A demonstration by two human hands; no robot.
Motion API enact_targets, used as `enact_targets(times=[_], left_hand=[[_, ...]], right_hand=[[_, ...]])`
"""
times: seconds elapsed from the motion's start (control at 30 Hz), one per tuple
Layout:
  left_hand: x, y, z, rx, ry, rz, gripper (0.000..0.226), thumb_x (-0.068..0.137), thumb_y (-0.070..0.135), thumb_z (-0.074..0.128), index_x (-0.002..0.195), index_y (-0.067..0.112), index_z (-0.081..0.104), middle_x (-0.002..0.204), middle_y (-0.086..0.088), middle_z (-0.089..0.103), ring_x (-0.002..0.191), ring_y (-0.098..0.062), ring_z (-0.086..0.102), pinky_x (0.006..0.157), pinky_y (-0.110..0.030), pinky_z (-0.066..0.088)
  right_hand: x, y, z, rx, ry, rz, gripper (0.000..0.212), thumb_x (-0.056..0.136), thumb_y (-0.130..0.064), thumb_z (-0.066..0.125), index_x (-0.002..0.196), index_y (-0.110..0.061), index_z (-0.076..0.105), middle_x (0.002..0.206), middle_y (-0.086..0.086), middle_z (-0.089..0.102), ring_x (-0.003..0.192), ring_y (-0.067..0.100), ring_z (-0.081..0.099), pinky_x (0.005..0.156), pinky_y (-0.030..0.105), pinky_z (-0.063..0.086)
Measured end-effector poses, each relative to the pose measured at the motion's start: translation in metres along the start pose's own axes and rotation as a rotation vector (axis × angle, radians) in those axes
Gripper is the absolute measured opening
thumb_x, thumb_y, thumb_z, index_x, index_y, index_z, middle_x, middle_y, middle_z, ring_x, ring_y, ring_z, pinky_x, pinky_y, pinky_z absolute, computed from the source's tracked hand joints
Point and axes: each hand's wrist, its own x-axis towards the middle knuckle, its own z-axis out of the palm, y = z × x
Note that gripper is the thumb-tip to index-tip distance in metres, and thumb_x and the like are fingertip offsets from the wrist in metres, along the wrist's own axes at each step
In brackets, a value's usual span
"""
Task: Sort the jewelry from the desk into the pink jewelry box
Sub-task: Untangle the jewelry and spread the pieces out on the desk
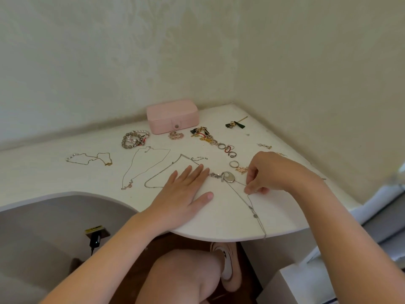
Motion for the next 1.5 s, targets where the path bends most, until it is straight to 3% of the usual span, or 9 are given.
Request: enact_targets(times=[0.17,0.27,0.47,0.63,0.77,0.93,1.07,1.33,1.5], left_hand=[[-0.009,-0.009,0.001,-0.013,-0.006,-0.014,0.063,0.093,0.06,0.014,0.148,0.037,-0.008,0.154,0.02,-0.013,0.142,-0.004,-0.015,0.115,-0.03,-0.012],[-0.01,-0.009,0.0,-0.015,-0.005,-0.004,0.062,0.094,0.06,0.015,0.147,0.038,-0.008,0.152,0.022,-0.014,0.142,-0.005,-0.016,0.115,-0.03,-0.013],[-0.01,-0.008,0.0,-0.034,0.001,0.0,0.062,0.095,0.058,0.019,0.148,0.037,-0.005,0.155,0.018,-0.012,0.143,-0.006,-0.015,0.116,-0.032,-0.011],[-0.003,-0.001,-0.006,-0.258,0.195,-0.016,0.052,0.095,0.043,0.044,0.143,0.026,0.034,0.155,0.006,0.02,0.145,-0.013,0.003,0.114,-0.025,-0.006],[0.02,0.023,-0.016,-0.385,0.316,0.025,0.032,0.091,0.035,0.056,0.121,0.023,0.059,0.127,0.006,0.053,0.123,-0.009,0.042,0.092,-0.015,0.027],[0.049,0.047,-0.012,-0.455,0.219,0.006,0.032,0.083,0.042,0.066,0.11,0.025,0.065,0.108,0.003,0.057,0.107,-0.014,0.049,0.091,-0.029,0.039],[0.055,0.045,-0.008,-0.54,0.213,-0.003,0.018,0.08,0.039,0.07,0.092,0.028,0.063,0.092,0.008,0.056,0.091,-0.01,0.051,0.082,-0.029,0.04],[0.047,0.035,-0.01,-0.898,0.126,0.086,0.007,0.081,0.023,0.073,0.08,0.019,0.068,0.064,0.014,0.055,0.056,0.004,0.045,0.058,-0.009,0.034],[0.046,0.034,-0.011,-0.869,0.106,0.116,0.007,0.081,0.03,0.073,0.077,0.027,0.067,0.076,0.01,0.06,0.067,-0.004,0.052,0.065,-0.014,0.038]], right_hand=[[-0.009,0.008,-0.009,-0.08,-0.044,0.002,0.012,0.076,-0.018,0.073,0.066,-0.02,0.066,0.08,0.005,0.073,0.059,0.009,0.063,0.052,0.016,0.041],[-0.013,0.008,-0.013,-0.162,-0.05,-0.008,0.011,0.075,-0.015,0.07,0.066,-0.019,0.065,0.069,0.001,0.07,0.057,0.007,0.059,0.051,0.016,0.039],[-0.004,0.008,-0.009,-0.213,0.075,-0.031,0.013,0.076,-0.013,0.066,0.068,-0.018,0.057,0.067,-0.006,0.06,0.06,0.006,0.05,0.049,0.018,0.032],[0.0,0.009,-0.006,-0.12,0.086,-0.058,0.011,0.076,-0.008,0.063,0.075,-0.018,0.061,0.07,-0.006,0.061,0.062,0.007,0.053,0.053,0.019,0.036],[0.004,0.007,-0.007,-0.094,0.059,-0.053,0.015,0.079,-0.004,0.059,0.083,-0.016,0.067,0.073,-0.004,0.064,0.062,0.007,0.056,0.055,0.019,0.041],[0.003,0.01,-0.006,-0.083,0.056,-0.066,0.014,0.08,-0.006,0.059,0.082,-0.017,0.068,0.064,-0.006,0.061,0.061,0.009,0.055,0.059,0.021,0.042],[0.002,0.014,-0.003,-0.033,0.079,-0.076,0.01,0.08,-0.01,0.062,0.08,-0.018,0.067,0.058,-0.009,0.059,0.058,0.005,0.052,0.055,0.018,0.039],[0.009,0.016,-0.002,-0.038,0.081,-0.107,0.009,0.087,-0.019,0.059,0.083,-0.019,0.067,0.067,-0.007,0.061,0.063,0.007,0.054,0.059,0.02,0.04],[0.005,0.014,-0.006,-0.105,0.087,-0.114,0.015,0.094,-0.02,0.051,0.087,-0.023,0.065,0.072,-0.014,0.051,0.064,0.001,0.047,0.055,0.019,0.031]])
